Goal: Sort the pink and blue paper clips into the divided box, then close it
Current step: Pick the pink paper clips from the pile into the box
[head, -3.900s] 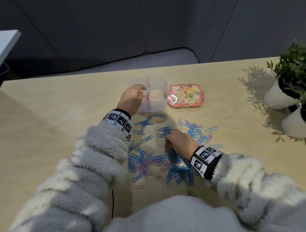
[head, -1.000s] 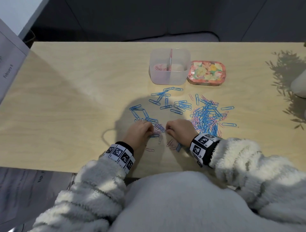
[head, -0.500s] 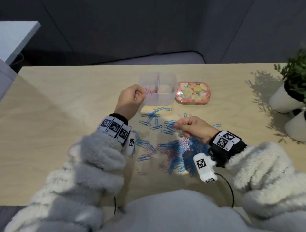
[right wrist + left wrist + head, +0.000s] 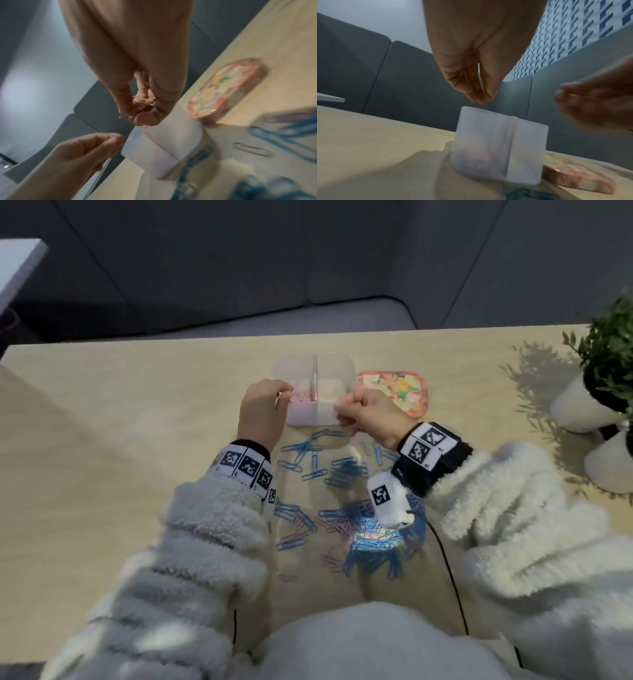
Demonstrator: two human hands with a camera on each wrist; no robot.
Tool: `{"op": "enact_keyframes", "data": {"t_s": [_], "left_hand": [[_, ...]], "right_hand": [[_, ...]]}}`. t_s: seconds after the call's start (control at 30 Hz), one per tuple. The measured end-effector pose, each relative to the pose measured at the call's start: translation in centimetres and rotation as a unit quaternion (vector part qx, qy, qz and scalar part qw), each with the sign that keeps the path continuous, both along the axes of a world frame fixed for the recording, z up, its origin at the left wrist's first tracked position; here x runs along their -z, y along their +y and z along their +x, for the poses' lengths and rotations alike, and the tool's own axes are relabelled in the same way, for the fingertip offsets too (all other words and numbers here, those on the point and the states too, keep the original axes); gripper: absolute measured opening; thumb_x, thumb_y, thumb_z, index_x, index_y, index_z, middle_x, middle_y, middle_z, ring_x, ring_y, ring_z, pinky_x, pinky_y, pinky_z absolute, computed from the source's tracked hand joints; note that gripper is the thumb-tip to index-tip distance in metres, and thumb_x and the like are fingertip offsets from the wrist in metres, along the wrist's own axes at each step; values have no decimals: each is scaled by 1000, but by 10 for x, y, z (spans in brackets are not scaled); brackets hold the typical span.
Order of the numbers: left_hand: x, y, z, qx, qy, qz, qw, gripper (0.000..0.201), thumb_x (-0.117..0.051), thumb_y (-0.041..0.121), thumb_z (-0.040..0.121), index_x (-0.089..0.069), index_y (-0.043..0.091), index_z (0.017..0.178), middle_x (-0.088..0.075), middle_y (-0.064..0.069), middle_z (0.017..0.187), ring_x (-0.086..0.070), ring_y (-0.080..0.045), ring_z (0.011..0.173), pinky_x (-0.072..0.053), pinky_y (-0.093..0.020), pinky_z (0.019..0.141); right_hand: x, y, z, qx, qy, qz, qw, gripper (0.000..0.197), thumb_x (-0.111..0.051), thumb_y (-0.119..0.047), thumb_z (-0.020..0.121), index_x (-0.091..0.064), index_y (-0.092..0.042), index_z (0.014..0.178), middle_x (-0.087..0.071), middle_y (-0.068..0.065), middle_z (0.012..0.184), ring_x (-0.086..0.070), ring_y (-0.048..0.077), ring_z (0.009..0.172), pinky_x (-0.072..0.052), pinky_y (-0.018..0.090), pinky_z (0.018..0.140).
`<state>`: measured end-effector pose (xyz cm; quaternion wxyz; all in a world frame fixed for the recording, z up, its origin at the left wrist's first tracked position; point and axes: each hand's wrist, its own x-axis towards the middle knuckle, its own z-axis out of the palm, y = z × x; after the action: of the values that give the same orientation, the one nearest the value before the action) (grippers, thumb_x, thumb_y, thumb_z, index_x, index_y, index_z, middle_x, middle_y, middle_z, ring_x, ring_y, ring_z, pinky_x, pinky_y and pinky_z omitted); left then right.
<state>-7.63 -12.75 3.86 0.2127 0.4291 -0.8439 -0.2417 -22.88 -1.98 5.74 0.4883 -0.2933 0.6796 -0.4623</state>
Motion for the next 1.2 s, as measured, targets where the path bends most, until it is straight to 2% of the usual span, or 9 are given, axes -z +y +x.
{"op": "enact_keyframes", "data": {"t_s": [0.17,0.3,0.37,0.47,0.6,0.73,0.83,1.0,1.2], "left_hand": [[26,48,47,71,-80,58,993,17,-51,20,91,-65,11,98,-61,-8,98,-52,-24,94,-36,-28,78],[49,76,80,124,-157,120,972,20,-61,28,84,-64,16,100,-59,-5,102,-50,-24,98,-42,-36,85],[56,82,90,152,-179,125,964,26,-67,33,78,-65,18,99,-59,-4,99,-51,-23,96,-45,-39,86],[60,83,97,158,-176,125,963,22,-69,27,77,-66,16,96,-58,-5,98,-53,-24,95,-47,-40,86],[62,75,102,121,-153,114,974,13,-66,20,81,-66,13,92,-59,-8,99,-53,-26,96,-43,-35,86],[60,80,106,101,-150,96,979,14,-61,23,83,-67,14,92,-59,-7,96,-50,-26,95,-40,-36,85],[59,96,110,113,-159,119,974,33,-46,44,77,-65,17,84,-58,-3,84,-53,-26,85,-44,-40,76],[61,119,120,112,-177,155,965,41,-47,56,64,-61,19,74,-53,2,76,-50,-20,79,-37,-31,68],[63,112,140,80,-202,126,968,20,-70,34,71,-65,15,75,-62,-5,81,-55,-28,81,-39,-35,73]], "right_hand": [[-8,-69,18,51,-48,-38,997,32,-48,0,89,-44,-10,58,-42,10,58,-43,19,47,-34,21,39],[-4,-98,32,45,-24,-17,999,9,-48,-7,81,-51,-8,72,-35,11,62,-33,16,46,-26,23,44],[-6,-97,36,-16,38,17,999,13,-48,-14,86,-60,-10,86,-51,10,74,-49,20,62,-40,27,49],[-10,-80,38,-38,107,-17,993,31,-41,-13,95,-57,1,118,-61,22,120,-59,33,107,-50,34,79],[0,-29,56,-65,192,-120,972,17,-53,-6,87,-65,1,97,-66,12,87,-56,13,72,-45,20,69],[33,26,79,-331,316,20,889,13,-59,-19,84,-66,-8,84,-68,5,82,-56,14,70,-41,21,63],[56,48,92,-364,422,89,825,16,-58,-30,80,-64,-15,84,-67,4,89,-60,23,84,-40,29,66],[72,53,100,-329,397,118,849,13,-60,-25,81,-65,-14,84,-69,4,90,-62,24,88,-48,34,73],[73,50,76,-245,323,106,908,9,-59,-18,82,-63,-10,84,-67,7,92,-61,25,89,-43,31,73]]}}
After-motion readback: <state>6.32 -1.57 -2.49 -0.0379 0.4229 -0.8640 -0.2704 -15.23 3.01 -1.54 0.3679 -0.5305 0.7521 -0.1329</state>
